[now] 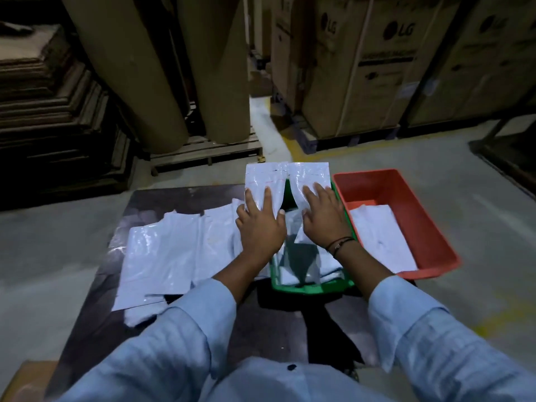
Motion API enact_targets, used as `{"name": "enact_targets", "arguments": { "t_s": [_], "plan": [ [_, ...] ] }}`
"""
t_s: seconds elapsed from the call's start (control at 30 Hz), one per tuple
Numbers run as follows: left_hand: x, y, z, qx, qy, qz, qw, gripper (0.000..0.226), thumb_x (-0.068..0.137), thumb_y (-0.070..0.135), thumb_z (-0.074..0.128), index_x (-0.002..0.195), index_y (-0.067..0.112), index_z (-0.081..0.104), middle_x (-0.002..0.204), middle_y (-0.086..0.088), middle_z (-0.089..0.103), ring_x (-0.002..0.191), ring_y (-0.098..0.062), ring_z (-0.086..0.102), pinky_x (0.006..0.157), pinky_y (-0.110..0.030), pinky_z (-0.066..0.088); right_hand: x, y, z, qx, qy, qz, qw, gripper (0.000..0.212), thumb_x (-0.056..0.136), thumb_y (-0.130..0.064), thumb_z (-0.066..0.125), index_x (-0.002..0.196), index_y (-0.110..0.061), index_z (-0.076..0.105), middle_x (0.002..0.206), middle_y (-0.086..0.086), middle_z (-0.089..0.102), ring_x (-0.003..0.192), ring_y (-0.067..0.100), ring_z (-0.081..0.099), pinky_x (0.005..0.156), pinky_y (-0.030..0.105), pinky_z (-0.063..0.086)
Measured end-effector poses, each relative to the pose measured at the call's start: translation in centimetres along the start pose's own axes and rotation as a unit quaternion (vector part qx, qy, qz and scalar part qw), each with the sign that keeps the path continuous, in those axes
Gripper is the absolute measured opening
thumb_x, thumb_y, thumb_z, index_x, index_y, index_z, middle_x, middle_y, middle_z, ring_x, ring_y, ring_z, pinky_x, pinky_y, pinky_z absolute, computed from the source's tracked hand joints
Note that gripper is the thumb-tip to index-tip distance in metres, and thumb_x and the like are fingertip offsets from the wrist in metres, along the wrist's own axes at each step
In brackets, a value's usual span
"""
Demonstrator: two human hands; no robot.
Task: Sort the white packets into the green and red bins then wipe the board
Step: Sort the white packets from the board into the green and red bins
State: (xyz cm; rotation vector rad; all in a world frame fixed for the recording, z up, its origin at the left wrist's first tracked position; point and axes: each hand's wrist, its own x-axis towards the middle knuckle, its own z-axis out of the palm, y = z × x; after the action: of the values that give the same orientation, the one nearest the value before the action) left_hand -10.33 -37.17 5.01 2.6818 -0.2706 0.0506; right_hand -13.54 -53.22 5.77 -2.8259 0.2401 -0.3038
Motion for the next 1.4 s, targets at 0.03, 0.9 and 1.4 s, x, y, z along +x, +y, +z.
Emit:
{"name": "enact_targets", "arguments": {
  "t_s": [0.03, 0.9, 1.4],
  "plan": [
    [-0.1, 1.8, 0.6, 0.001, -0.002, 0.005, 1.0, 0.067, 0.104, 0.052, 0.037, 0.163, 0.034, 0.011, 0.17, -0.015, 0.0, 0.145, -0.045, 0.02, 0.117, -0.056, 0.024, -0.2, 1.9, -0.5, 0.002, 0.001, 0.002, 1.0, 0.063, 0.092, -0.021, 0.054, 0.153, -0.015, 0.037, 0.158, 0.019, 0.033, 0.146, 0.044, 0.026, 0.117, 0.056, 0.027],
    [-2.4, 23.6, 11.5, 0.048, -0.042, -0.038, 0.997, 0.066, 0.104, 0.053, 0.038, 0.162, 0.032, 0.016, 0.17, -0.016, 0.001, 0.144, -0.046, 0.023, 0.116, -0.055, 0.025, -2.5, 27.0, -2.0, -0.181, -0.213, -0.048, 0.959, 0.07, 0.091, -0.046, 0.04, 0.154, -0.02, 0.026, 0.154, 0.019, 0.034, 0.145, 0.046, 0.022, 0.12, 0.056, 0.007],
    [-1.2, 27.5, 14.8, 0.01, -0.014, -0.066, 0.998, 0.072, 0.1, 0.053, 0.046, 0.162, 0.028, 0.02, 0.168, -0.02, -0.012, 0.15, -0.047, 0.016, 0.121, -0.051, 0.025, -1.5, 30.8, -3.9, -0.07, 0.038, -0.06, 0.995, 0.035, 0.085, -0.034, 0.049, 0.105, -0.016, 0.071, 0.136, 0.013, 0.057, 0.129, 0.036, 0.047, 0.108, 0.049, 0.033]
  ]
}}
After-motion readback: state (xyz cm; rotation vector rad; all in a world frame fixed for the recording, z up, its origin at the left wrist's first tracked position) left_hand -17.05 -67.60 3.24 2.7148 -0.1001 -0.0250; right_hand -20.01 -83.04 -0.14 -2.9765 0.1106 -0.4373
